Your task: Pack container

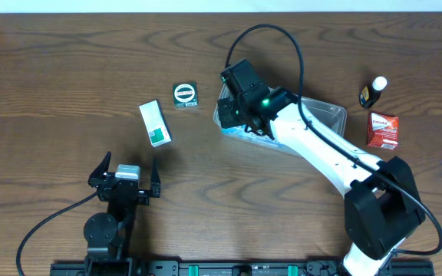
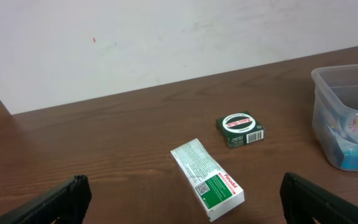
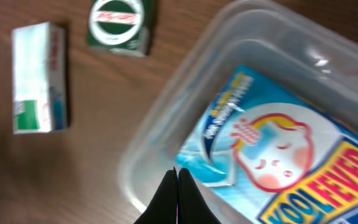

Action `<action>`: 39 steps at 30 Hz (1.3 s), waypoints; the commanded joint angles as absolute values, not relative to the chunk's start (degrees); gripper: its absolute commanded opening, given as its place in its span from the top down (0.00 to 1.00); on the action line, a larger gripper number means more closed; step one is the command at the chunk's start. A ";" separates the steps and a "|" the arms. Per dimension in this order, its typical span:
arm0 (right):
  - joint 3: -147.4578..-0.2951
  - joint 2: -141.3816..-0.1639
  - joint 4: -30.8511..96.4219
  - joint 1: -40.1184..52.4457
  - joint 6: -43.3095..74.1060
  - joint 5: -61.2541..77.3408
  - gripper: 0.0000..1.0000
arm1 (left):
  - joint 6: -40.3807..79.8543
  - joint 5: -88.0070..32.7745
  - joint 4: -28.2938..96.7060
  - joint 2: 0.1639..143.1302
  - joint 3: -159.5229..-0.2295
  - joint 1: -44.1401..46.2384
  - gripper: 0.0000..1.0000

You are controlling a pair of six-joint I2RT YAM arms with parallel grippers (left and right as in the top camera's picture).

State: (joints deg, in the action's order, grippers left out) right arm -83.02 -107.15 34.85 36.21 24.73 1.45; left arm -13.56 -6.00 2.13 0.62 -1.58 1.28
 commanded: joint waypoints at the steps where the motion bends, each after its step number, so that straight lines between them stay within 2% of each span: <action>1: -82.59 -107.28 34.87 36.21 27.44 -0.67 0.99 | -13.89 -6.44 3.42 0.23 -0.23 1.08 0.02; 17: -82.50 -109.95 37.06 36.71 30.70 0.97 0.99 | -13.89 -6.44 3.42 0.23 -0.23 1.08 0.02; 28: -82.50 -109.82 40.25 36.82 25.87 9.78 0.99 | -13.89 -6.44 3.42 0.23 -0.23 1.08 0.02; 39: -82.50 -109.82 45.43 36.75 21.91 12.62 0.99 | -13.89 -6.44 3.42 0.23 -0.23 1.08 0.02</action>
State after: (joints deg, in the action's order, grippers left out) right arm -82.74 -109.67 44.42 36.25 24.14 11.05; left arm -13.56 -6.00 2.15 0.62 -1.58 1.28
